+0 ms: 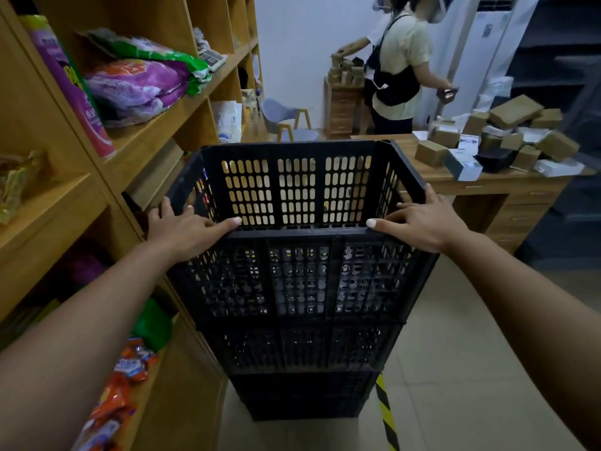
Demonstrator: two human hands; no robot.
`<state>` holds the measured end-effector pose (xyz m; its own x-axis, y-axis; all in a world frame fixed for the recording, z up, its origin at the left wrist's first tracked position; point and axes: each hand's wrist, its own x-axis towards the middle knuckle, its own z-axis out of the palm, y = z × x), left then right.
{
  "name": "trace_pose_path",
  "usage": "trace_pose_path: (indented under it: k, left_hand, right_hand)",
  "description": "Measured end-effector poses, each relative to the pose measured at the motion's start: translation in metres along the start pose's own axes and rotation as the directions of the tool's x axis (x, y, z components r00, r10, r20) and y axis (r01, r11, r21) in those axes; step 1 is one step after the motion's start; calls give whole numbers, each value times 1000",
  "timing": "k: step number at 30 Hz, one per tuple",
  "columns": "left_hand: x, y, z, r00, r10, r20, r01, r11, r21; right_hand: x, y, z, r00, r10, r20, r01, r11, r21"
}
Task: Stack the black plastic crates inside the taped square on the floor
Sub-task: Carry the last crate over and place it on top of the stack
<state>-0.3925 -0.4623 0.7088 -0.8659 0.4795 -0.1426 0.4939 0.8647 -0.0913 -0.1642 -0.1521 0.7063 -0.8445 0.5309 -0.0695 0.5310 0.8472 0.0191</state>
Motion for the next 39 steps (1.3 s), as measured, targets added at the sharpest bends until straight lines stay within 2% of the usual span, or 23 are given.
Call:
trace_pose_path:
  k: [13, 39]
  left_hand:
    - [8, 3, -7, 1000, 3, 17, -3, 1000, -4]
    - [2, 0, 2, 1000, -2, 4, 1, 1000, 14]
  right_hand:
    - [17, 4, -1, 999, 16, 36, -15, 1000, -18]
    - [4, 3, 1, 1000, 5, 7, -5, 1000, -17]
